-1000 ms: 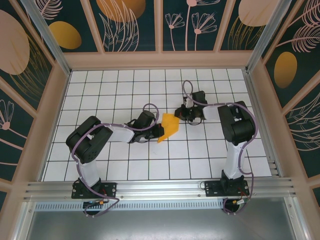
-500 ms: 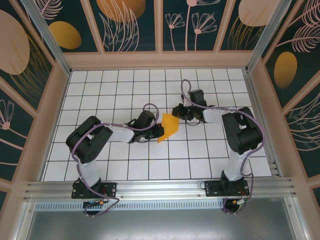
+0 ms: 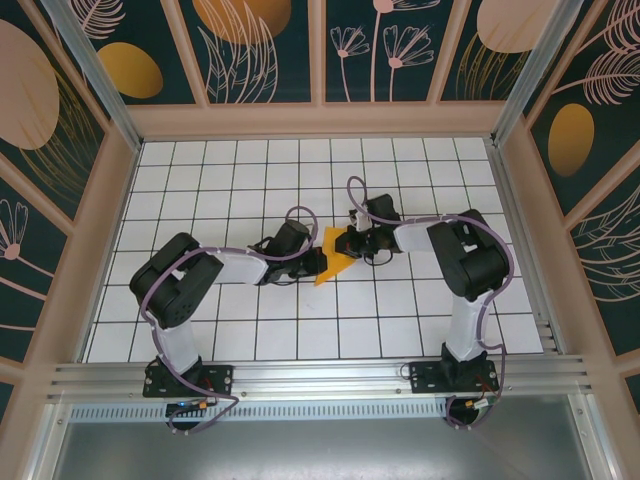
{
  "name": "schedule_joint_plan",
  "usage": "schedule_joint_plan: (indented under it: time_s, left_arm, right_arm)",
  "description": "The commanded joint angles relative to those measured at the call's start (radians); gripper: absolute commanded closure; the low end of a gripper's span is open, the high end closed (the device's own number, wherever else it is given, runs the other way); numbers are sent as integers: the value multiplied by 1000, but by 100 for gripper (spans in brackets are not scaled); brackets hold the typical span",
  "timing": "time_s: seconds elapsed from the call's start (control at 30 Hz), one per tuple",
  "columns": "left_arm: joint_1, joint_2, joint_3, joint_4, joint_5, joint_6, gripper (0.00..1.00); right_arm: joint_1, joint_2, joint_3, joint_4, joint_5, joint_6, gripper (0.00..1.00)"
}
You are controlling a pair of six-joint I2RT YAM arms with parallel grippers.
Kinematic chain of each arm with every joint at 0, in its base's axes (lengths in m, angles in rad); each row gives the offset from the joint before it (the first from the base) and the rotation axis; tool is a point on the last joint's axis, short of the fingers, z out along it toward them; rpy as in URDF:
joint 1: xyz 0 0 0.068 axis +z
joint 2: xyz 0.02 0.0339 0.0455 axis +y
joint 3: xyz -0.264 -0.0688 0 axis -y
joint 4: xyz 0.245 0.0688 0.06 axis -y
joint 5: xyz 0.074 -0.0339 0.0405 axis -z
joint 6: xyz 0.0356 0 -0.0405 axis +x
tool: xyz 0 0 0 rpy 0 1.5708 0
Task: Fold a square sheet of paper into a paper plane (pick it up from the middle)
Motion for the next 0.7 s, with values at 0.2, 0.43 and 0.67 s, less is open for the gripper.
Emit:
schedule_joint_plan:
  time_s: [0.2, 0.43, 0.67]
  left_arm:
    - [-3, -151, -28, 71, 77, -110, 81]
    - [-47, -117, -6, -47, 25, -133, 79]
    - [-52, -60, 4, -94, 22, -142, 77]
  right_arm:
    - [-1, 56, 19, -92, 75, -5, 100]
    - [-1, 72, 28, -113, 95, -2, 100]
    - [-1, 88, 32, -127, 104, 3, 100]
